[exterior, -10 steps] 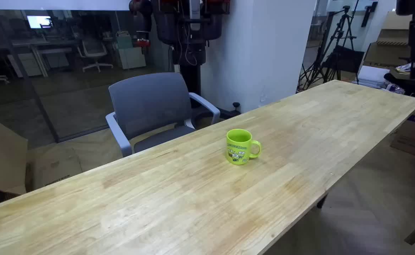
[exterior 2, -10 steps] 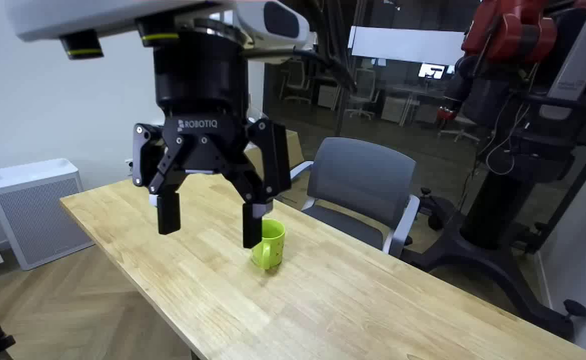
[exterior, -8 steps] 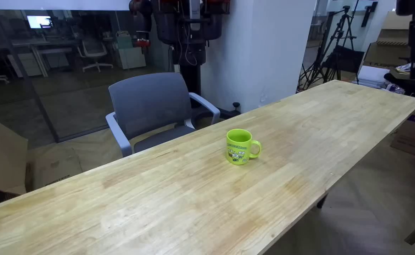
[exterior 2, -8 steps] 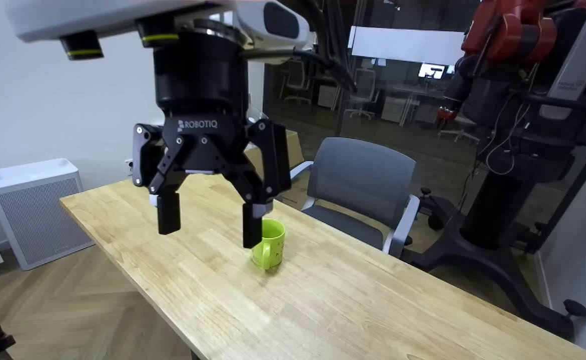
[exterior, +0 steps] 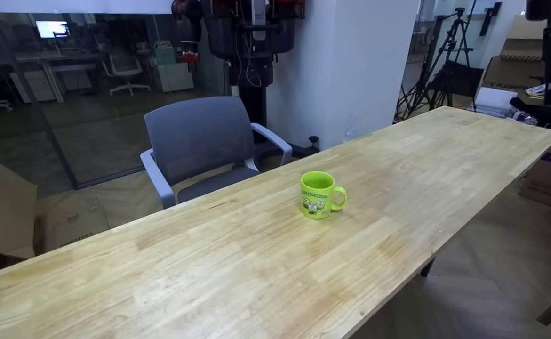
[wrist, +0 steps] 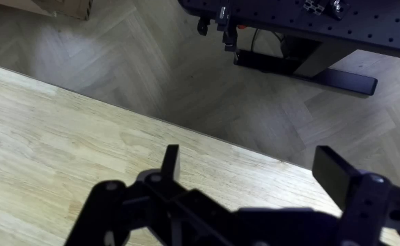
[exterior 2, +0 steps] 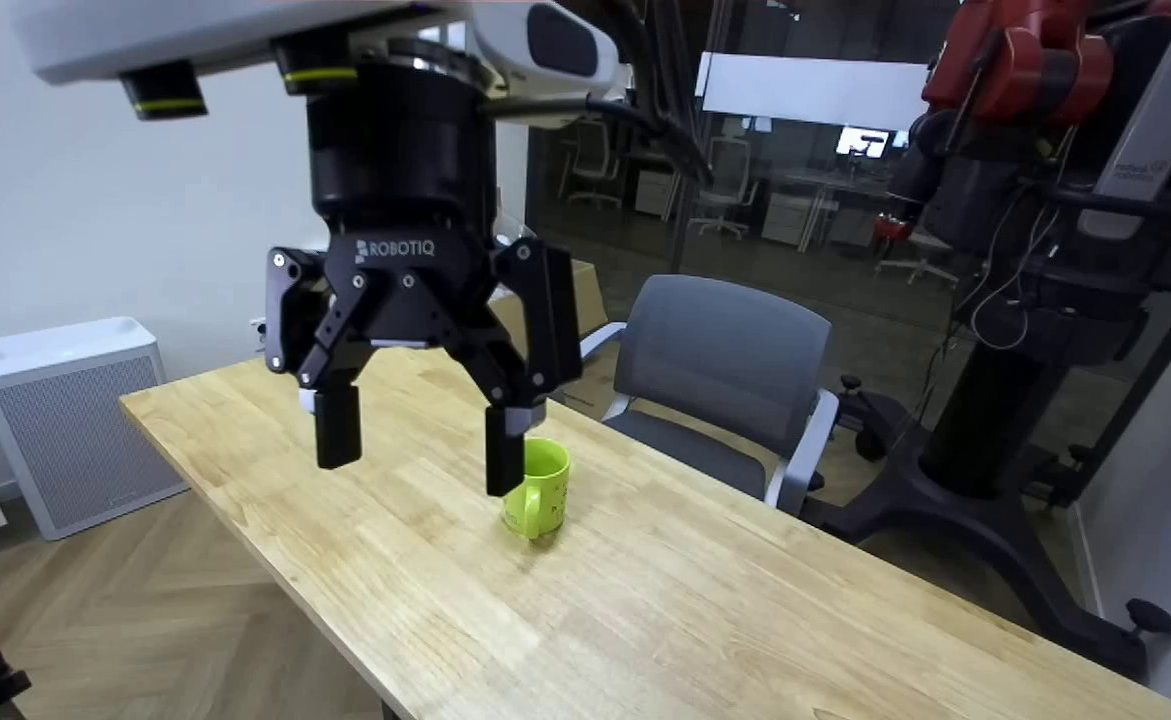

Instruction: Move the yellow mug to the front of the table

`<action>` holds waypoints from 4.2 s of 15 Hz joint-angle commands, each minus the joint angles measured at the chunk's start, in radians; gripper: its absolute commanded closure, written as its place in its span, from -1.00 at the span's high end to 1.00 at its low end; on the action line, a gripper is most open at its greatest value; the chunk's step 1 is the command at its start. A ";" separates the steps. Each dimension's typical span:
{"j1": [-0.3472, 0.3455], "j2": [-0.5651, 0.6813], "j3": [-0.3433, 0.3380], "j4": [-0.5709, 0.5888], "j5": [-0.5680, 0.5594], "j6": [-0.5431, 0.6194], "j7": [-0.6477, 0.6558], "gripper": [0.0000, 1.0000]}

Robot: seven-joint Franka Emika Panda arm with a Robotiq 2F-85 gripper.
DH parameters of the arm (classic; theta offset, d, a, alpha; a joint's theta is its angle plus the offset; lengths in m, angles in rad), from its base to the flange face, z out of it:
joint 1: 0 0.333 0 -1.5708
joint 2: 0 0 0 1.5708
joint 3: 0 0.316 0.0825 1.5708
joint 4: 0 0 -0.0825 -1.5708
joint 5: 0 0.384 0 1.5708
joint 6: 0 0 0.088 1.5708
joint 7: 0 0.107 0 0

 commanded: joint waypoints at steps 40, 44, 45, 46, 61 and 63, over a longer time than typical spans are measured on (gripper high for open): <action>0.128 0.939 0.118 0.741 0.329 0.451 0.149 1.00; 0.135 0.959 0.117 0.737 0.321 0.487 0.152 1.00; 0.133 0.963 0.121 0.727 0.324 0.503 0.147 1.00; 0.135 0.971 0.121 0.714 0.322 0.528 0.151 1.00; 0.056 1.043 0.164 0.619 0.366 0.743 0.097 1.00; 0.040 1.050 0.174 0.618 0.374 0.747 0.087 0.99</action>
